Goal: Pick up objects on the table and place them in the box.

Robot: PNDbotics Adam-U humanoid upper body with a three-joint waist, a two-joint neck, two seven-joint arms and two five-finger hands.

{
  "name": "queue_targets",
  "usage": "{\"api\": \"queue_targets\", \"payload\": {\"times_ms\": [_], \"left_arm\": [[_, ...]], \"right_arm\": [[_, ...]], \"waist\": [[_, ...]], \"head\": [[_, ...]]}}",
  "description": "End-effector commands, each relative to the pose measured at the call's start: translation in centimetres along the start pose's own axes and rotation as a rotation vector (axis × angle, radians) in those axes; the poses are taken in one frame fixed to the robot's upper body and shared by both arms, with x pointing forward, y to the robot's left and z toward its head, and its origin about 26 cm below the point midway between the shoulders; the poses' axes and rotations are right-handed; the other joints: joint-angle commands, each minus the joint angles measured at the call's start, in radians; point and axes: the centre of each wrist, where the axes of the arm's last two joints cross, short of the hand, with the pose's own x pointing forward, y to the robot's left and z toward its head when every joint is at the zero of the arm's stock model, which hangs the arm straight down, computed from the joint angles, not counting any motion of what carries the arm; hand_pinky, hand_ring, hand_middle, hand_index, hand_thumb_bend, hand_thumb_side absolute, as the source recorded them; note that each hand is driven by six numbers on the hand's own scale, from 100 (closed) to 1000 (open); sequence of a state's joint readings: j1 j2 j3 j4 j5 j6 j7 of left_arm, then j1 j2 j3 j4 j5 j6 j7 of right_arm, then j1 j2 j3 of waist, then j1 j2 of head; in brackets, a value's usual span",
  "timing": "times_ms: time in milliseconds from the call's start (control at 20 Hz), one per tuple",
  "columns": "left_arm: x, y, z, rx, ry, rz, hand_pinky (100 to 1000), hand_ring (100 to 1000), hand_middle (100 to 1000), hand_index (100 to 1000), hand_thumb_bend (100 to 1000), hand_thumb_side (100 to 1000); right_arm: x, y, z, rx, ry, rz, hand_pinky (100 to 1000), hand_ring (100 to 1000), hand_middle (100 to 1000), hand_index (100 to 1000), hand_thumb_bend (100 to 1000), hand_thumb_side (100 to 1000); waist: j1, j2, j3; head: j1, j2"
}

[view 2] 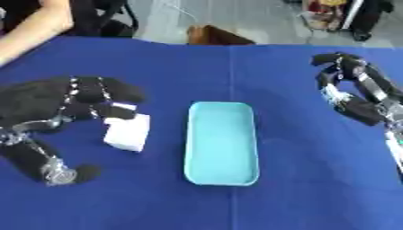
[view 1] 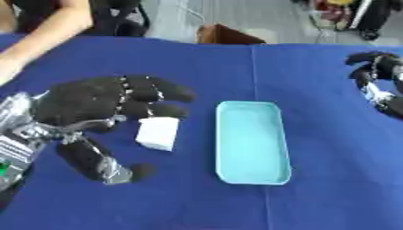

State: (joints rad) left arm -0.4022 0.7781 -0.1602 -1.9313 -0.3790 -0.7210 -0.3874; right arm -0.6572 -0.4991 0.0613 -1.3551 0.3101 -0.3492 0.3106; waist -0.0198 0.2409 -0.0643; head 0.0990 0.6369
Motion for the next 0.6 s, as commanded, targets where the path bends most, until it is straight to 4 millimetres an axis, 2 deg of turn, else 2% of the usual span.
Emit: {"api": "queue_targets", "payload": {"times_ms": [50,200,350,400,450,500,550,600], "left_arm": [[-0.1,1.1,0.1,-0.152,-0.132,-0.095,914,974,989,991,301,750],[-0.1,1.1,0.1,-0.151,-0.13,-0.093,908,968,986,991,297,748],[-0.2,0.8,0.2,-0.134,-0.119,-0.074,878,944,972,986,239,743],[-0.2,0.5,0.3,-0.119,-0.11,-0.056,878,944,972,986,239,743],[-0.2,0.2,0.5,-0.099,-0.096,-0.033,838,922,966,989,177,741],[-0.2,-0.3,0.7,-0.073,-0.079,-0.006,847,927,967,989,187,744],[-0.1,-0.7,0.9,-0.044,-0.058,0.024,809,908,963,992,140,741],[0.1,-1.1,1.2,-0.013,-0.036,0.053,809,908,963,992,140,741]], "right_arm": [[0.5,-1.7,-0.2,-0.014,-0.016,0.042,494,672,775,888,100,724],[0.5,-1.7,-0.2,-0.014,-0.016,0.042,494,672,775,888,100,724],[0.6,-1.7,-0.2,-0.014,-0.017,0.041,493,671,774,885,100,725],[0.6,-1.6,-0.2,-0.013,-0.018,0.04,493,671,774,885,100,725],[0.6,-1.6,-0.2,-0.012,-0.019,0.04,493,671,774,885,100,725],[0.6,-1.6,-0.2,-0.011,-0.02,0.039,493,671,774,885,100,725],[0.6,-1.6,-0.1,-0.011,-0.02,0.039,493,671,774,885,100,725],[0.6,-1.6,-0.1,-0.012,-0.019,0.039,493,671,774,885,100,725]], "waist": [[-0.001,-0.018,-0.001],[-0.001,-0.017,-0.002],[-0.001,-0.016,-0.001],[-0.001,-0.016,-0.001],[-0.002,-0.015,0.0],[-0.002,-0.014,0.0],[-0.002,-0.013,0.001],[-0.002,-0.011,0.002]], "head": [[0.004,-0.01],[0.004,-0.01],[0.004,-0.01],[0.004,-0.01],[0.003,-0.011],[0.002,-0.012],[-0.002,-0.014],[-0.005,-0.016]]}}
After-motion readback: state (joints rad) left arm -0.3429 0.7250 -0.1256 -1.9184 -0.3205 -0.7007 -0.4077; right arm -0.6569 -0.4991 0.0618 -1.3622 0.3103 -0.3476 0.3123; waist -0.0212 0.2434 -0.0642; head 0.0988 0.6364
